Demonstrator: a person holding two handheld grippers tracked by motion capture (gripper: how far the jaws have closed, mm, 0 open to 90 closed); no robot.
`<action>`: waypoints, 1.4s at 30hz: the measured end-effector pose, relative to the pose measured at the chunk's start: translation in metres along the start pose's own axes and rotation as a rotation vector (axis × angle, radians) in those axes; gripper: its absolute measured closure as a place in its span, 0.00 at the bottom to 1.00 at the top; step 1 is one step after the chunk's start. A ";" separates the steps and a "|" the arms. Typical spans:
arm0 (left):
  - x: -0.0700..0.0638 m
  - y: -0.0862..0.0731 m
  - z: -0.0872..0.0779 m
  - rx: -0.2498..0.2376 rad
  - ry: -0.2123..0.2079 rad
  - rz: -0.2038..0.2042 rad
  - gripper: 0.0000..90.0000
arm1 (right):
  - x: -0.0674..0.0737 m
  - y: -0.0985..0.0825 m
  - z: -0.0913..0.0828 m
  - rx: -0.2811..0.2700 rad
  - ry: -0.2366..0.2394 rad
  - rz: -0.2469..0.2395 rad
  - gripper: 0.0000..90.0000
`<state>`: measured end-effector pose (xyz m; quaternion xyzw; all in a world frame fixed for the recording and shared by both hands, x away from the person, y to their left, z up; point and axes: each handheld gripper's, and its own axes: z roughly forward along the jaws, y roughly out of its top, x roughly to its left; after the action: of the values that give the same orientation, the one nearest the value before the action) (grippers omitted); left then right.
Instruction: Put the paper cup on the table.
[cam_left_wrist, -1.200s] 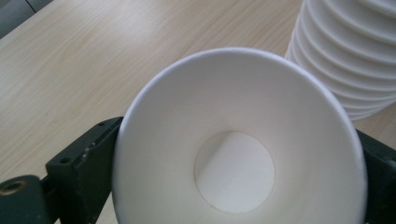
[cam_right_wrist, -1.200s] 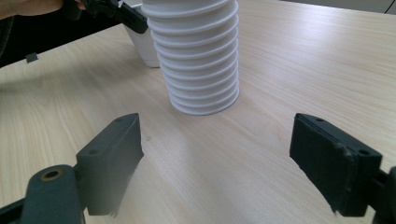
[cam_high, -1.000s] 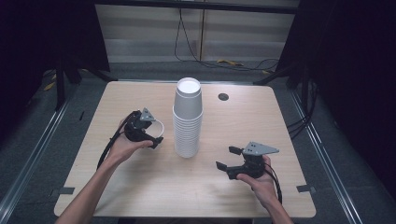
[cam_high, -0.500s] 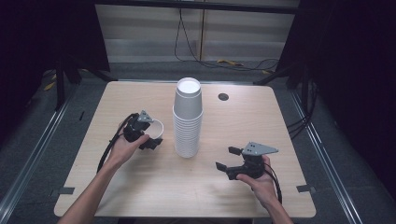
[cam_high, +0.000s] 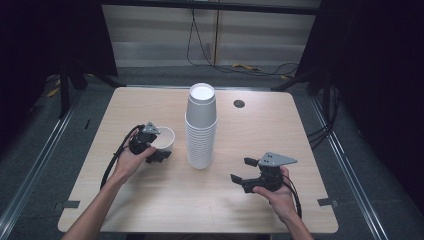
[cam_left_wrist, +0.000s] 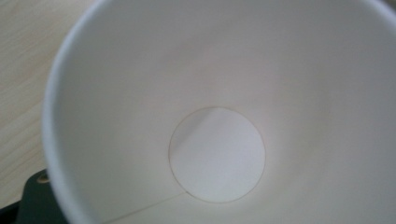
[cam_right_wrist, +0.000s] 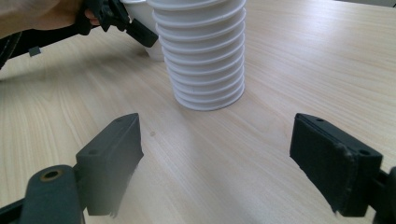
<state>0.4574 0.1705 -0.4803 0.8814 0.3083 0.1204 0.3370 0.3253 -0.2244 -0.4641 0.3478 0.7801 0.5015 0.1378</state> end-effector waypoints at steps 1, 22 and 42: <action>-0.001 -0.001 0.000 -0.001 -0.002 -0.009 0.17 | 0.000 0.000 0.000 0.001 0.000 0.000 0.18; -0.003 -0.026 -0.019 -0.109 -0.025 -0.061 0.17 | 0.001 0.000 0.000 -0.001 0.004 0.005 0.18; -0.027 -0.052 -0.049 -0.202 -0.028 -0.113 0.17 | 0.002 0.000 -0.002 -0.013 -0.003 0.004 0.18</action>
<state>0.3915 0.2093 -0.4787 0.8259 0.3390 0.1192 0.4344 0.3232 -0.2243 -0.4631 0.3492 0.7759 0.5062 0.1403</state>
